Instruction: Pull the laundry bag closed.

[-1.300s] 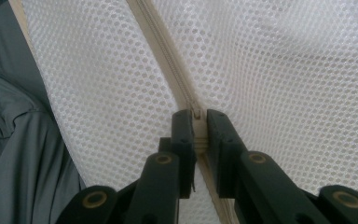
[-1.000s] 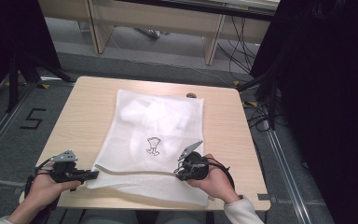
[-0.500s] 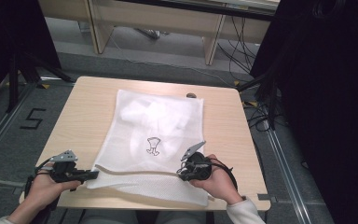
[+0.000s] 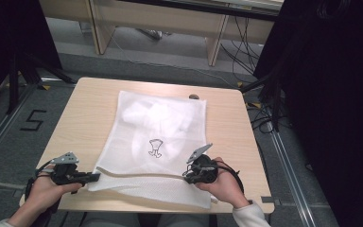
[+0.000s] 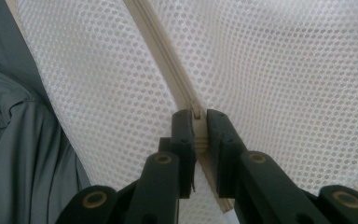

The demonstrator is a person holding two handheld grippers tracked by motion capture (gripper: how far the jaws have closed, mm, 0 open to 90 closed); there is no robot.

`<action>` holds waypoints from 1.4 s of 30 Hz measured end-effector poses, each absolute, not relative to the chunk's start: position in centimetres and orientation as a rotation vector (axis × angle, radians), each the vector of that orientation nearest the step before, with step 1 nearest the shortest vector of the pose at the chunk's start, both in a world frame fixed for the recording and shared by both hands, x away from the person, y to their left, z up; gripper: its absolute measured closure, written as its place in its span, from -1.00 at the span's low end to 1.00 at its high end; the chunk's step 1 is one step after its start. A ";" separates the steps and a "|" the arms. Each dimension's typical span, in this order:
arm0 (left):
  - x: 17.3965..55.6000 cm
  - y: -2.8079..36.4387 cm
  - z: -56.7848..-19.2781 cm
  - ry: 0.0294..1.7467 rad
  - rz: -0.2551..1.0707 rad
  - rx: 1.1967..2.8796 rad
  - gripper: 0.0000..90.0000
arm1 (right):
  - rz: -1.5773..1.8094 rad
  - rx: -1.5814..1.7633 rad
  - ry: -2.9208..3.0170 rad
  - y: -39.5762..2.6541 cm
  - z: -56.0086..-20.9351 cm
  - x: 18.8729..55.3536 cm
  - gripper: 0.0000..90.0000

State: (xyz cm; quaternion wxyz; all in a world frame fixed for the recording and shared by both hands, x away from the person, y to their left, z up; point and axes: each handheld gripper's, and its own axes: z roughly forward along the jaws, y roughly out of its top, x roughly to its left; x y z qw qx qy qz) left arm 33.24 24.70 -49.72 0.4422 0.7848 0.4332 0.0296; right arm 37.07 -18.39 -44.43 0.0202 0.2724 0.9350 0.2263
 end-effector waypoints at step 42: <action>33.2 24.8 -49.7 1.079 0.083 1.953 0.90 | 0.671 0.919 2.865 -21.5 -44.2 36.4 0.83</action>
